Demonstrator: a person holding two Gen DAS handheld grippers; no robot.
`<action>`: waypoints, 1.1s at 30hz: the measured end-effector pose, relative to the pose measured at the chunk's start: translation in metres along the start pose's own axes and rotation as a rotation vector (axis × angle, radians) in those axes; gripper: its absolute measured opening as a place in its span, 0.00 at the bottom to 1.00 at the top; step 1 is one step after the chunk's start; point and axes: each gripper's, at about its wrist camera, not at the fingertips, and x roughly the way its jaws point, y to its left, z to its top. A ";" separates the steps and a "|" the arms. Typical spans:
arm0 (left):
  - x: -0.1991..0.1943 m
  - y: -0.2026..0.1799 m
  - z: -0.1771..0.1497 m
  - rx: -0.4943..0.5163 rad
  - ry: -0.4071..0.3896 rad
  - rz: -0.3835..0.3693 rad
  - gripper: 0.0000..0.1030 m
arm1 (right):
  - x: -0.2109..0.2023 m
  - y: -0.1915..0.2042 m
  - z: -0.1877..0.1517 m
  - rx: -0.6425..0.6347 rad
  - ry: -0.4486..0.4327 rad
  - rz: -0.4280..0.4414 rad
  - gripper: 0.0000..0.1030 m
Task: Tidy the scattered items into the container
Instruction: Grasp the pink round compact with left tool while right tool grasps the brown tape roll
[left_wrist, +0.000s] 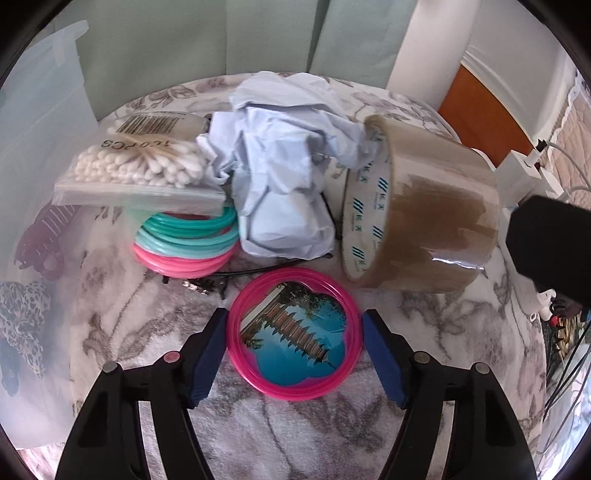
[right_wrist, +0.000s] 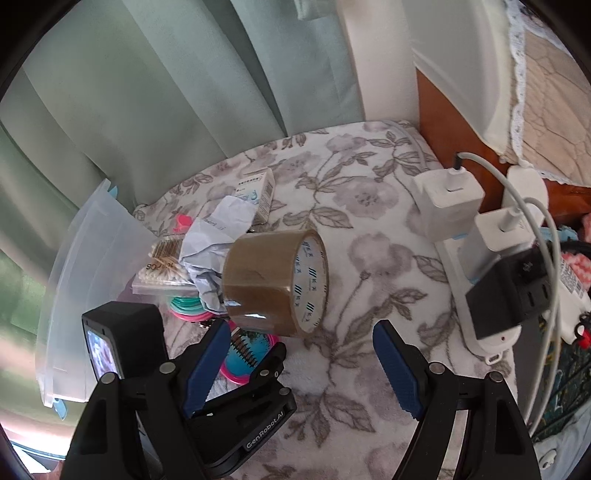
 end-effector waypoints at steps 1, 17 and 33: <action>-0.001 0.002 0.000 -0.005 -0.001 -0.001 0.71 | 0.002 0.002 0.001 -0.002 0.002 0.008 0.80; -0.012 0.045 -0.008 -0.078 -0.009 -0.008 0.71 | 0.027 0.012 0.014 -0.015 0.033 0.021 0.80; -0.009 0.048 -0.004 -0.069 -0.015 0.041 0.72 | 0.072 0.024 0.020 -0.019 0.100 -0.029 0.80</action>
